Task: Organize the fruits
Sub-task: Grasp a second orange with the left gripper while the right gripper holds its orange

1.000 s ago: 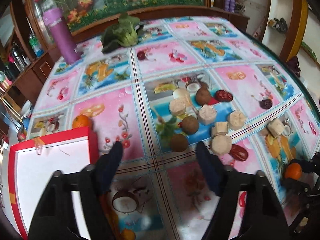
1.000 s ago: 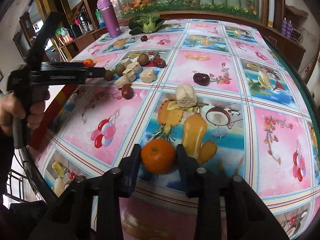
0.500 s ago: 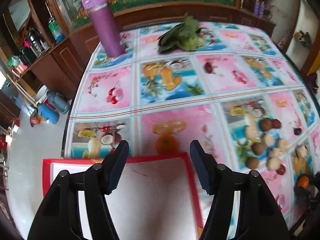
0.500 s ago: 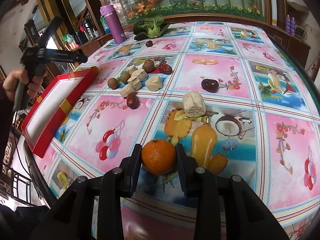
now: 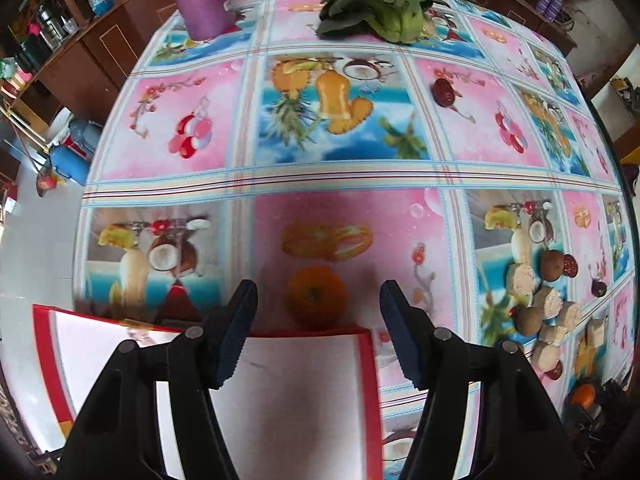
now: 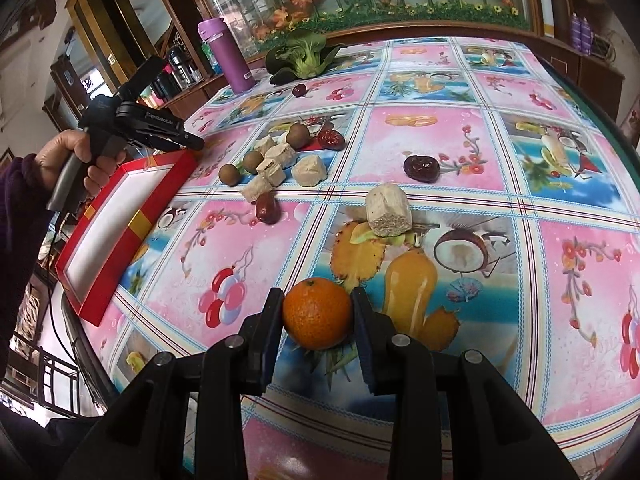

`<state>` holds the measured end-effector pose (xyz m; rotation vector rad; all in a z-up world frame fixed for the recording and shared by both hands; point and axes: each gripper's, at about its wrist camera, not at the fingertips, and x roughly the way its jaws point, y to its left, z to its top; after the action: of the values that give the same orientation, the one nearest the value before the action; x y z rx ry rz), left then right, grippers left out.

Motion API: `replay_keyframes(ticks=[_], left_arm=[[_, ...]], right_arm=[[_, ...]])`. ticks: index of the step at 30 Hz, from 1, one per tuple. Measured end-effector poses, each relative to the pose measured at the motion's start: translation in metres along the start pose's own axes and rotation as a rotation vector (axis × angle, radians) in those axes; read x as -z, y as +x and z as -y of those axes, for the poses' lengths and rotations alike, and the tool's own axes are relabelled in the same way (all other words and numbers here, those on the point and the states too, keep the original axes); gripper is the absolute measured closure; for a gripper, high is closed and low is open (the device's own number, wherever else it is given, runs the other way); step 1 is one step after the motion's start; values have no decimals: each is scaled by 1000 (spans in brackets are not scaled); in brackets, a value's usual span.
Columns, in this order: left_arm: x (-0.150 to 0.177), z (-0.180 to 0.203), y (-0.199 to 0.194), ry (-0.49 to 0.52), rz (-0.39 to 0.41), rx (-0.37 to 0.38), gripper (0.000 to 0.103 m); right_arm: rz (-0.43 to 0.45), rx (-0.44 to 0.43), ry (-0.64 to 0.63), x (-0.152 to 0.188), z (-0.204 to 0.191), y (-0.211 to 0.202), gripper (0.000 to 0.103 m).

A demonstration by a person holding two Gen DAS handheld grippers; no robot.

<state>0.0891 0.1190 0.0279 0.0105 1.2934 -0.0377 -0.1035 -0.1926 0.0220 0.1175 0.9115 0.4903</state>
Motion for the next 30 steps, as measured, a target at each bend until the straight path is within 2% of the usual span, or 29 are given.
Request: replay_keyframes(ticks=[3,6,8,11,14,16,18,22,23,26,30], left_arm=[[0,6,1,15,-1,17,44],[0,8,1,39,0,-16,52],[1,5,1,39,2,-26,61],[-1,2,-1,36,12,-12,70],[0,3,-3,36,15,25,70],[-1,10,-3,54,30,-2,70],[-2,14,-8,56,60,4,72],[-7,19,-20,41,94,105,87],[-7,22,-21,47,93,113,87],[-6,31,-19,77,105,94,87],[-6,30,-18,70,114,104,87]], right_arm=[[0,2,-2,0,0,0,70],[0,13,-12,0,-2,0,70],[0,20,-17,0,-3,1,70],[0,28,-30,1,-5,1,70],[0,43,-45,1,-8,1,71],[0,48,-45,1,-10,2,71],[-3,36,-27,1,-11,2,71],[-4,30,-32,-3,-21,3,71],[0,30,-38,-5,-24,2,71],[16,31,-51,-12,-33,-2,71],[27,30,-49,-16,-38,-5,71]])
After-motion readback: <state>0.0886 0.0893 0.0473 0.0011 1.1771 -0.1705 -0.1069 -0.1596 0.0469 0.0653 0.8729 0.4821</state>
